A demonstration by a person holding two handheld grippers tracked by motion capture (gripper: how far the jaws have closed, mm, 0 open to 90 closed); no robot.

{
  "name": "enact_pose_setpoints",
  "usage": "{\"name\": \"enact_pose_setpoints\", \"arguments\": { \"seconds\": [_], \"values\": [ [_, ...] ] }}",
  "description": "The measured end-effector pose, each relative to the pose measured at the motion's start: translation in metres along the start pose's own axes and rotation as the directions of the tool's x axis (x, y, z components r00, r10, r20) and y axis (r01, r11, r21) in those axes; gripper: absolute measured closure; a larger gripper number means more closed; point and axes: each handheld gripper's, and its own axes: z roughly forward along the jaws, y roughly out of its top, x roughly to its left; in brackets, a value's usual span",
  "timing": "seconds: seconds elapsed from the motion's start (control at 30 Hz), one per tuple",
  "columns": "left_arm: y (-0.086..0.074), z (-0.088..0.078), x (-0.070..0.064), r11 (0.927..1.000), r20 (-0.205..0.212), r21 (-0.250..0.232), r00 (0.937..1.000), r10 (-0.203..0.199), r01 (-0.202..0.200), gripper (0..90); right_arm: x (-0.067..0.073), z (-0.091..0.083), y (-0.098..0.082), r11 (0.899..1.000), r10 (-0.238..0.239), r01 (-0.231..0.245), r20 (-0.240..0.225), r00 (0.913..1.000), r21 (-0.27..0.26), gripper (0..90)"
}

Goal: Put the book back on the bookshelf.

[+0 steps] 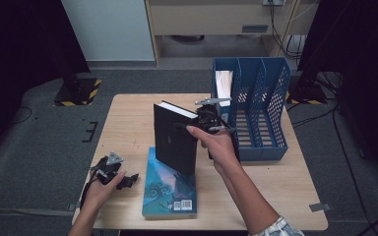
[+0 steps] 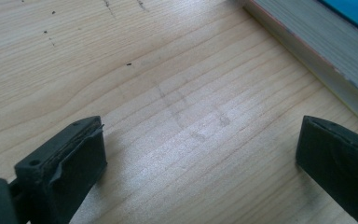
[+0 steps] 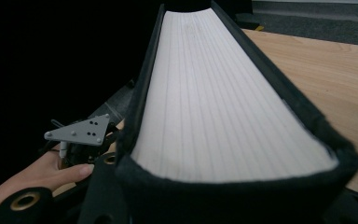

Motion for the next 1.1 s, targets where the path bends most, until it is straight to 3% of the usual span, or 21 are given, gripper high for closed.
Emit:
{"name": "enact_pose_setpoints", "arguments": {
  "seconds": [0.47, 1.1],
  "values": [
    [-0.003, 0.000, -0.001, 0.9998, -0.004, -0.018, 1.0000, 0.007, -0.007, 0.1, -0.001, -0.016, -0.002, 1.000, -0.003, 0.003, 0.012, 0.9999, -0.008, 53.4],
    [-0.003, 0.000, -0.001, 0.9997, -0.001, -0.022, 1.0000, 0.007, -0.007, 0.0, -0.006, -0.058, -0.023, 0.999, 0.010, -0.009, 0.034, 0.9994, -0.031, 53.4]
  ]
}}
